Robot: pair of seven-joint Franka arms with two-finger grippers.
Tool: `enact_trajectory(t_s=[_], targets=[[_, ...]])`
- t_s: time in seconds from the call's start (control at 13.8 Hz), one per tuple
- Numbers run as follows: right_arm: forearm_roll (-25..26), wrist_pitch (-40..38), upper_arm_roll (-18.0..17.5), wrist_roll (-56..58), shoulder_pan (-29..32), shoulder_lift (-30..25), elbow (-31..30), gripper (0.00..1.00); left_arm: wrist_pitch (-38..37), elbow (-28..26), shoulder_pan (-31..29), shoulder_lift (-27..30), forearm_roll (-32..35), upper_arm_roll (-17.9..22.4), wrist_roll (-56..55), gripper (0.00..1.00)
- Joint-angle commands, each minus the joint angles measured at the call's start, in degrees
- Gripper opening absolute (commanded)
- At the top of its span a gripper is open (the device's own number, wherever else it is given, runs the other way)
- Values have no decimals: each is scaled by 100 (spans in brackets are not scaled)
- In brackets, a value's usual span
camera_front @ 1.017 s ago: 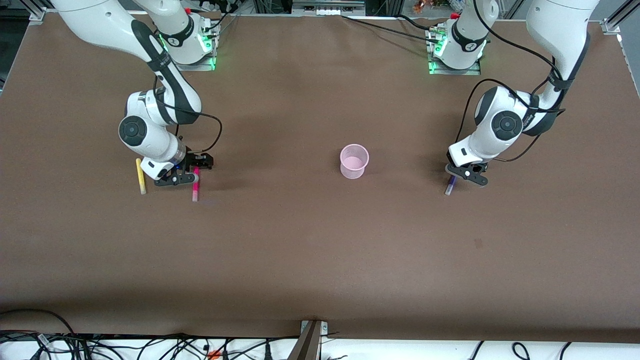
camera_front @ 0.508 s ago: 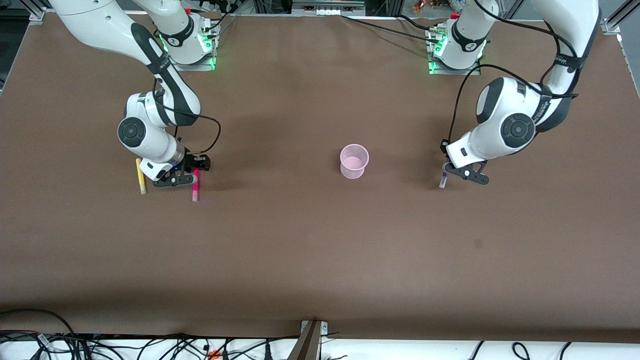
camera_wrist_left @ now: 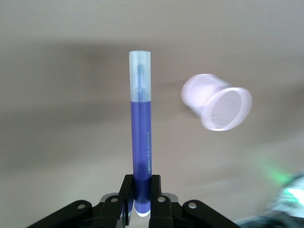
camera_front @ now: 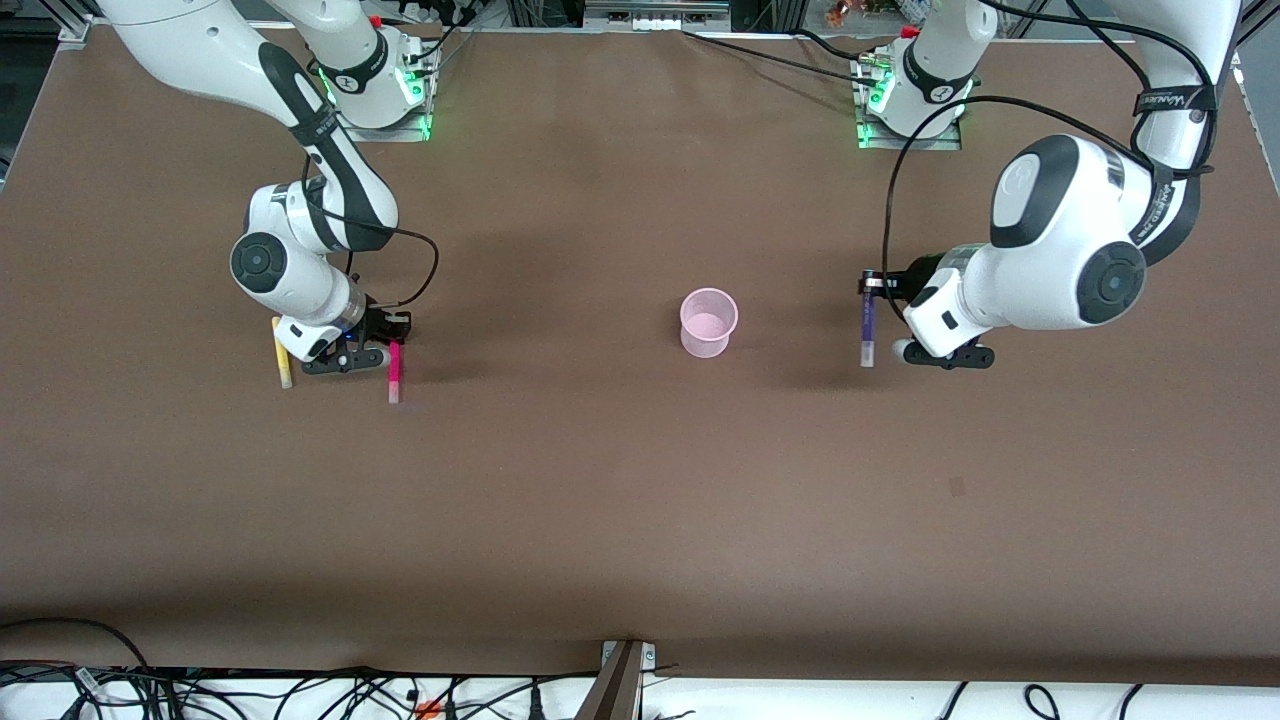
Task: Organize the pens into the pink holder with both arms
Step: 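Carry the blue marker with the left gripper over the pink holder and drop it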
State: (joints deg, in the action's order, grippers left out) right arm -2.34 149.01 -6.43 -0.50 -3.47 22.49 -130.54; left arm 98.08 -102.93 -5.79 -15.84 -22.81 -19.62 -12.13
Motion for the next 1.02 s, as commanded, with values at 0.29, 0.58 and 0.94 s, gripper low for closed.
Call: enact_trajectory(t_s=[0.29, 0.58, 0.94], targets=[[5, -21, 80, 58, 40, 2, -6, 0, -52, 256, -124, -244, -2726, 11, -1475, 0], [-12, -1038, 80, -195, 40, -122, 432, 0, 131, 264, -98, -420, -4108, 11, -1977, 0], [-21, -2954, 54, -680, 31, -113, 1662, 0, 598, 247, -10, -753, -4986, -15, -2722, 0]])
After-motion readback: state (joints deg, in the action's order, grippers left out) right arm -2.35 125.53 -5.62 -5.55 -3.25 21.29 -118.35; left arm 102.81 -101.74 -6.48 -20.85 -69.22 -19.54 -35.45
